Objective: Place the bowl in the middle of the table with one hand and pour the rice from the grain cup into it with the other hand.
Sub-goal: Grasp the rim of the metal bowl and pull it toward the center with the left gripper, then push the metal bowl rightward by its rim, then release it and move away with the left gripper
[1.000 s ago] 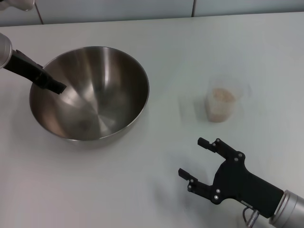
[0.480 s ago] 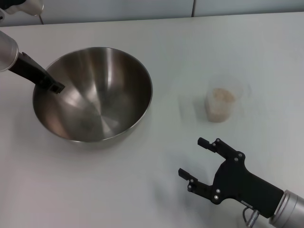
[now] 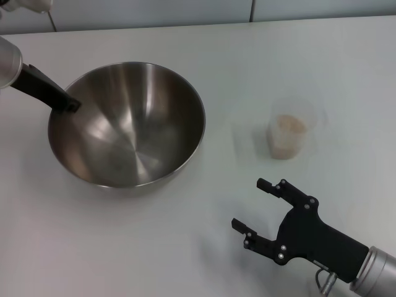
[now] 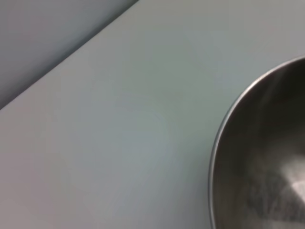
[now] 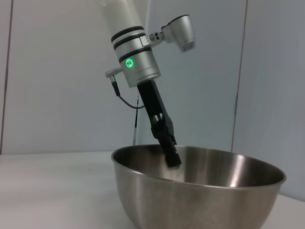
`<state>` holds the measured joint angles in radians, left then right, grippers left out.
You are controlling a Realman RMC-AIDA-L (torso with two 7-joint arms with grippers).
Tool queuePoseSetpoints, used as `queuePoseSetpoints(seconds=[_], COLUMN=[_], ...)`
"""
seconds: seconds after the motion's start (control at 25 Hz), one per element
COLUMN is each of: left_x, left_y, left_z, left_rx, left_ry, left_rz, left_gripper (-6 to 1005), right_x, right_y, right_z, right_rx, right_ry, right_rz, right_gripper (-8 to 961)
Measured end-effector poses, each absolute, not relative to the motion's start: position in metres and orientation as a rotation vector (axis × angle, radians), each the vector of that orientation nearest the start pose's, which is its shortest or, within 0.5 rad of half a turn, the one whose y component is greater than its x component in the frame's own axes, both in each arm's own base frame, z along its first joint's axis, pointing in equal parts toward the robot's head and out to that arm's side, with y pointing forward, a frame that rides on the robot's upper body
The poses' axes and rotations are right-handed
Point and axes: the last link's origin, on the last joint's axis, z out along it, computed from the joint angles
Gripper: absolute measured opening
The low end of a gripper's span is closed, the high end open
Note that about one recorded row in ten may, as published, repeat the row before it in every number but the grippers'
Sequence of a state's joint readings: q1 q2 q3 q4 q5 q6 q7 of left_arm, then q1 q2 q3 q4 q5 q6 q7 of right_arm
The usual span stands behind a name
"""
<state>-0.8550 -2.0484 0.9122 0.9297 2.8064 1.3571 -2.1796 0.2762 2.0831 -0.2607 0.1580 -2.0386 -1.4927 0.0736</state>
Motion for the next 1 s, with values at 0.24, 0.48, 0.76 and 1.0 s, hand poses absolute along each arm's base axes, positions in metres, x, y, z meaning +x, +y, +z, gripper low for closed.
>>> queuePoseSetpoints(seconds=[0.24,0.48,0.76,1.0], left_x=[-0.221,-0.219,-0.214,-0.202], left_y=[0.438,0.442,0.44,0.434], left_z=[0.05,0.059,0.067,0.077], left_rx=[-2.533,-2.579,-2.612,-2.709], left_ry=[-0.945,-1.005,-1.039,-1.143], left_rz=[0.354,0.289,0.271,0.15], left_gripper=[94,70,46,42], right_x=[0.302,0.301,0.299,0.299], right_y=[0.188,0.189,0.192,0.192], right_z=[-0.099,-0.099,-0.099,-0.1], right_rx=[-2.328,-2.329,-2.332,-2.335], right_ry=[0.199,0.195,0.186,0.184], right_rz=[0.833,0.834,0.838,0.838], right_gripper=[798,798,798,798])
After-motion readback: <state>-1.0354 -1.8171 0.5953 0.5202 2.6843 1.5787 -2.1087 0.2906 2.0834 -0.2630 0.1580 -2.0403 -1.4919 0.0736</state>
